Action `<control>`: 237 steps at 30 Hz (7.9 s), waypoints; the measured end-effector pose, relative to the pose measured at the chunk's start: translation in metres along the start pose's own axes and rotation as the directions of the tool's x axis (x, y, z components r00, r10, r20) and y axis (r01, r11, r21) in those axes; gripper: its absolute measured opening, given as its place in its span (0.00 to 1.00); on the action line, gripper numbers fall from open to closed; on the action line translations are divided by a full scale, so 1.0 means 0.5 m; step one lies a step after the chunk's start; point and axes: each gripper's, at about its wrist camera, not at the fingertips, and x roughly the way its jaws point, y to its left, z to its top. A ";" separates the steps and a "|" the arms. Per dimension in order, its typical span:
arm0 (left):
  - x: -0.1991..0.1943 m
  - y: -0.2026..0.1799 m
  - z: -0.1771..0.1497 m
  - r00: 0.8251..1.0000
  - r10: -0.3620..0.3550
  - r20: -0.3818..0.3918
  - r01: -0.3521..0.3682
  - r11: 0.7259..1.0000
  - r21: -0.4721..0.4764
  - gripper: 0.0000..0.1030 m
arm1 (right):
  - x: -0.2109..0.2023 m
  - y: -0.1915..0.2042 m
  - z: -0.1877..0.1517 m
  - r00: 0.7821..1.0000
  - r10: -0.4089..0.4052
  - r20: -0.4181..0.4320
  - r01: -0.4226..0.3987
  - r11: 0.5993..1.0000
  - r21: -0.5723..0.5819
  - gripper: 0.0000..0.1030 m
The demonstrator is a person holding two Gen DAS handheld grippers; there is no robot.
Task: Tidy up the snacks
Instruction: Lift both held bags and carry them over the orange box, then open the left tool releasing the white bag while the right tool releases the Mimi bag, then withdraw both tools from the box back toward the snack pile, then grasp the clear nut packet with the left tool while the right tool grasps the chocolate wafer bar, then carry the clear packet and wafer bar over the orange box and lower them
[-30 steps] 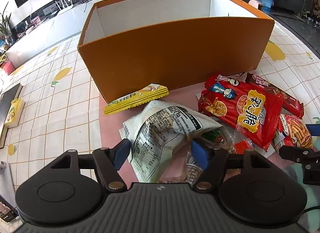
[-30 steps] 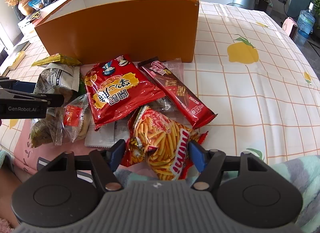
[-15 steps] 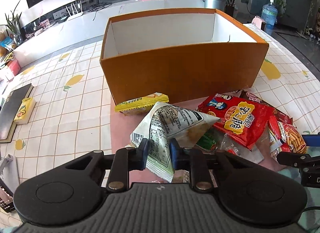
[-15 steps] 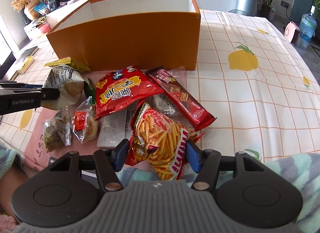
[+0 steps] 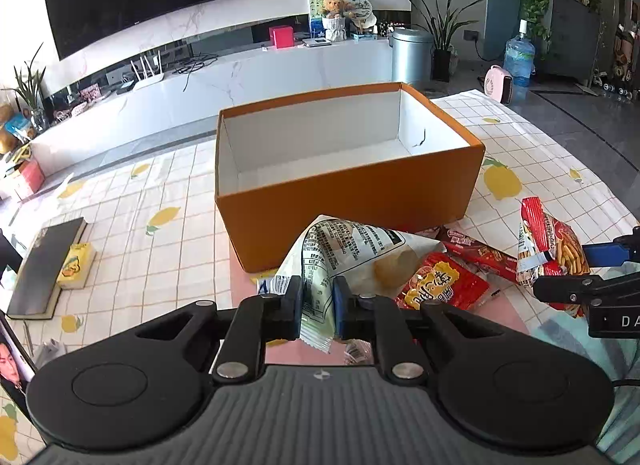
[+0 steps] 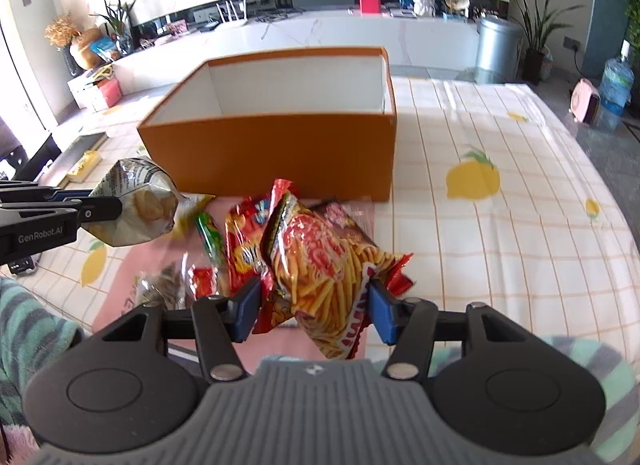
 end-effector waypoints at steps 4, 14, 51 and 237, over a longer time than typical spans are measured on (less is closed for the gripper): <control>-0.015 0.003 0.038 0.999 0.022 0.040 -0.023 0.999 0.023 0.15 | -0.022 0.012 0.044 0.999 0.011 0.051 -0.009 0.999 -0.040 0.53; 0.002 0.010 0.134 0.992 0.055 0.109 -0.063 0.995 0.072 0.15 | -0.021 0.041 0.169 0.991 0.056 0.125 -0.041 0.992 -0.120 0.52; 0.388 0.090 0.236 0.928 -0.024 -0.372 0.116 0.967 0.226 0.15 | 0.539 0.057 0.410 0.887 0.077 -0.456 -0.187 0.961 -0.202 0.53; 0.423 0.013 0.252 0.863 -0.208 -0.460 0.233 0.973 -0.002 0.38 | 0.542 -0.006 0.425 0.880 -0.110 -0.462 -0.050 0.946 -0.321 0.20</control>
